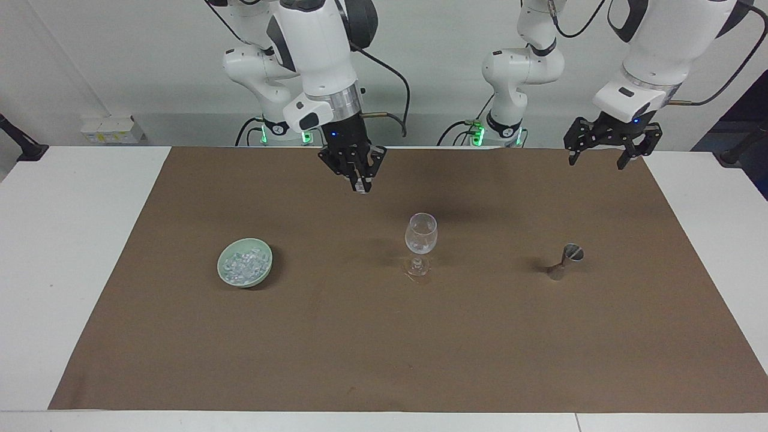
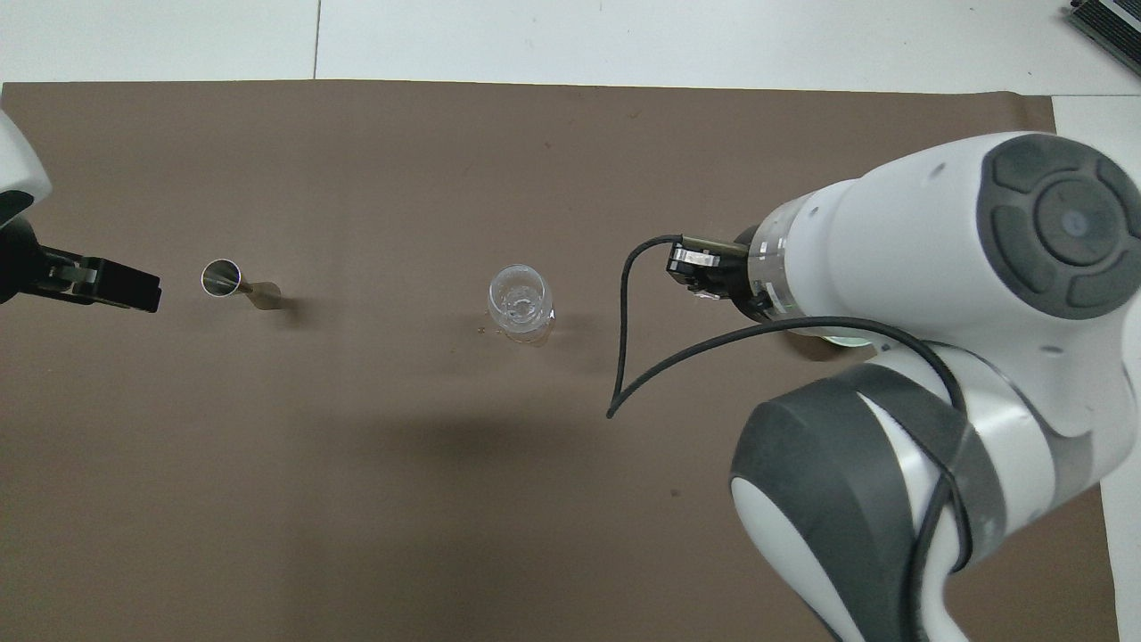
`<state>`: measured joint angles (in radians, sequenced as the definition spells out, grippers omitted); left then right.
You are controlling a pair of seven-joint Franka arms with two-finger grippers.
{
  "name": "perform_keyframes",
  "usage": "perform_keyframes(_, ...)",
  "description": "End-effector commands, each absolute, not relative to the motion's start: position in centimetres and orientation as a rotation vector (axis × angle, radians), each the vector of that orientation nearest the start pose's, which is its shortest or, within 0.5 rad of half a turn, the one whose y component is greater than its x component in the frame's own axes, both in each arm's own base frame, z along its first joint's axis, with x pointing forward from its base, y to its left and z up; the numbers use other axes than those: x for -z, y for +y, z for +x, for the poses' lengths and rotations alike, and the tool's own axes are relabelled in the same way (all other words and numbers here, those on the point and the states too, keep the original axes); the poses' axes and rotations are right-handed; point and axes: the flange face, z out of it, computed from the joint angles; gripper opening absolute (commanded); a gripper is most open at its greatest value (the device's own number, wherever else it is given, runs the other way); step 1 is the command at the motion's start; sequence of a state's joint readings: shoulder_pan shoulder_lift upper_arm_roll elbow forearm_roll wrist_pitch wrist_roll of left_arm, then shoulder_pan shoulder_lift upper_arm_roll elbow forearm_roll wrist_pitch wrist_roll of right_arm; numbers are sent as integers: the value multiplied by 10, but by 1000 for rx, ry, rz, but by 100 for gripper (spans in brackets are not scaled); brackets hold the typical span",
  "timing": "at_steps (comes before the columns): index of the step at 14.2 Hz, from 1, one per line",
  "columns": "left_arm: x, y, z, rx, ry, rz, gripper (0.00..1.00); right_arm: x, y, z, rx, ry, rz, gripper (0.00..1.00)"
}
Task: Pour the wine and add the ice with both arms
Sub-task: 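Carry the ice with the right gripper over the clear cup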
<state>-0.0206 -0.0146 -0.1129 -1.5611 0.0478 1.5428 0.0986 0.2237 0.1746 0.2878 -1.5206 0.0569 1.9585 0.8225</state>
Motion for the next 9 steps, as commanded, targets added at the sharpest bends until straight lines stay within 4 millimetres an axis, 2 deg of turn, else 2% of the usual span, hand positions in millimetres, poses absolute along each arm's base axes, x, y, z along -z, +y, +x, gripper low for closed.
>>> perform_keyframes(1,-640,-59,540,19,342,-3090,100,-583,327,584,198,499,-2776,0)
perform_keyframes(2,-652,-59,535,57,340,-3098,100,-579,343,584,196,456,-2773,0)
perform_keyframes(3,-656,-59,533,67,340,-3097,100,-575,366,579,202,401,-2769,0)
perform_keyframes(4,-657,-60,532,71,338,-3099,100,-571,379,577,199,374,-2767,0)
perform_keyframes(7,-658,-60,531,71,338,-3099,100,-567,387,574,211,314,-2768,0)
perform_keyframes(9,-659,-59,532,76,333,-3097,100,-545,401,571,203,252,-2817,0)
